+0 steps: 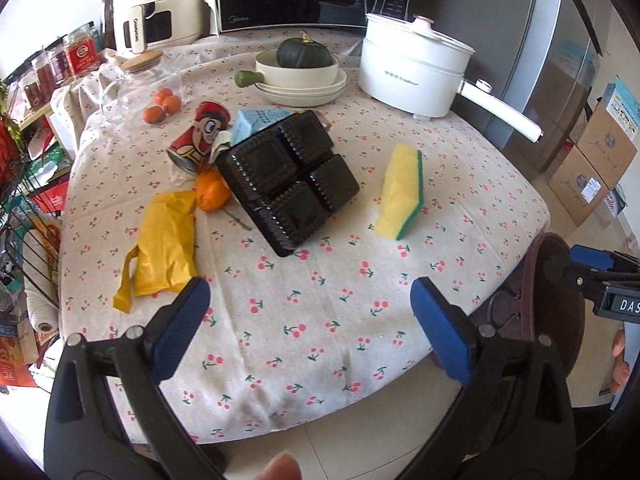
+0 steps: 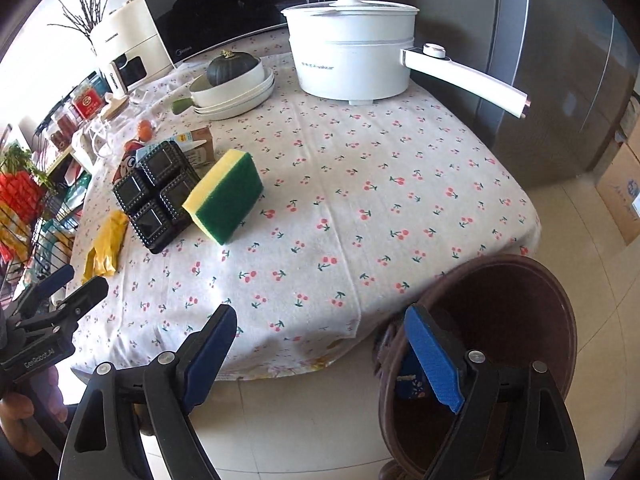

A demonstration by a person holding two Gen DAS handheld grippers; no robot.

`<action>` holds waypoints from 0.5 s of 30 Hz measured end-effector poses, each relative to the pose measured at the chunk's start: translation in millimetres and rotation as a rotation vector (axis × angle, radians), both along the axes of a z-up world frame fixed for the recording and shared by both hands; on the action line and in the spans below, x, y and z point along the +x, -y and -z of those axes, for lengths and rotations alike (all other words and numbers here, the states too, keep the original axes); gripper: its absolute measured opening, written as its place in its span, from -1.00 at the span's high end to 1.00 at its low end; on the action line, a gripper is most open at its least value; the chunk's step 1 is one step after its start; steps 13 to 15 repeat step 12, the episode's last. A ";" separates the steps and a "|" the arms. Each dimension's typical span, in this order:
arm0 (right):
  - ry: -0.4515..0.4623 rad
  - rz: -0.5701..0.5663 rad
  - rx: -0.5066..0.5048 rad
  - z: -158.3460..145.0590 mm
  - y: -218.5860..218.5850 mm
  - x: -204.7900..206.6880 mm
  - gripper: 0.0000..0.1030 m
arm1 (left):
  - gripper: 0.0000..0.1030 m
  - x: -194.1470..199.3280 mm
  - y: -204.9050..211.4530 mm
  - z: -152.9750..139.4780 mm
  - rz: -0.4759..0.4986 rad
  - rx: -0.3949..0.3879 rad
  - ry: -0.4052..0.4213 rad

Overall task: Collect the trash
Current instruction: 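Open the left tool to drop the biscuit box into the bin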

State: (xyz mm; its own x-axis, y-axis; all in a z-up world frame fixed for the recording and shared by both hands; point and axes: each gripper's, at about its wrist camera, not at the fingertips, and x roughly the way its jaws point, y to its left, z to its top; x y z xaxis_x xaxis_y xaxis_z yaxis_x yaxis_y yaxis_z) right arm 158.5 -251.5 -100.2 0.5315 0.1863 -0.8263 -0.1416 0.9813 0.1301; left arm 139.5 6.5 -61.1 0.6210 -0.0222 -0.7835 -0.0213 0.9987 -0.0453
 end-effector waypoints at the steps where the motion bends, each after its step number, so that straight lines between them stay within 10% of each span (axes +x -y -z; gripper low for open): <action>1: 0.008 -0.002 -0.001 -0.7 -3.6 0.1 -0.71 | -0.94 -1.2 -2.0 -1.8 -0.010 0.010 0.012; 15: 0.052 0.010 -0.007 -2.3 -21.2 2.0 -0.74 | -0.94 -3.4 -14.1 -4.1 -0.032 0.025 0.025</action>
